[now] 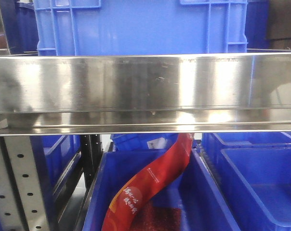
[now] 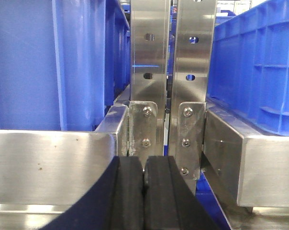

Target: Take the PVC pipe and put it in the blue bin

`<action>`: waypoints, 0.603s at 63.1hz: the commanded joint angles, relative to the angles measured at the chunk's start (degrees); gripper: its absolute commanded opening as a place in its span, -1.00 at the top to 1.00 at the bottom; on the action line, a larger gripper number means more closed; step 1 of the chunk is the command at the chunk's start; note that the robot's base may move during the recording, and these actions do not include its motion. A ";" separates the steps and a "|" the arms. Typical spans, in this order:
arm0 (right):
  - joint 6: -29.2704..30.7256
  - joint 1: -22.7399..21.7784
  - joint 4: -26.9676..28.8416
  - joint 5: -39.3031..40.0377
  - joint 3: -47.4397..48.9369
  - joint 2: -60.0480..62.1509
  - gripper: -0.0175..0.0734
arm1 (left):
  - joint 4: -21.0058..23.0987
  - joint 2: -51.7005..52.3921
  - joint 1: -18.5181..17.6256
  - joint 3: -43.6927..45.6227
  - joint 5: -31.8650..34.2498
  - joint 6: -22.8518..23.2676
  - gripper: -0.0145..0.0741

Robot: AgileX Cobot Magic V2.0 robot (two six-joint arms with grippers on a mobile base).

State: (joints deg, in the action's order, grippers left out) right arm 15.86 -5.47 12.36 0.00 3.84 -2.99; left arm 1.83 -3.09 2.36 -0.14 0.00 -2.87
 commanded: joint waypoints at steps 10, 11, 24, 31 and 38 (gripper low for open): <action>-0.13 -2.89 -0.67 0.89 -0.02 2.99 0.97 | 0.37 0.09 0.08 0.14 1.03 0.47 0.92; -0.13 -2.94 -0.76 0.54 -0.02 2.99 0.97 | 0.37 0.09 0.08 0.14 1.03 0.47 0.92; -0.13 -2.94 -0.76 -1.61 -0.02 2.99 0.97 | 0.37 0.09 0.08 0.14 1.03 0.47 0.92; -0.13 -2.94 -2.23 -1.99 -0.12 2.99 0.97 | 0.37 0.09 0.08 0.14 1.03 0.47 0.92; -0.13 -2.94 -3.49 -2.26 -1.81 2.99 0.97 | 0.37 0.09 0.08 0.14 1.03 0.47 0.92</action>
State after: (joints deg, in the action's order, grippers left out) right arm 15.70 -8.27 10.00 -2.35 3.28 -0.16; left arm 1.83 -3.09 2.36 -0.14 0.00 -2.87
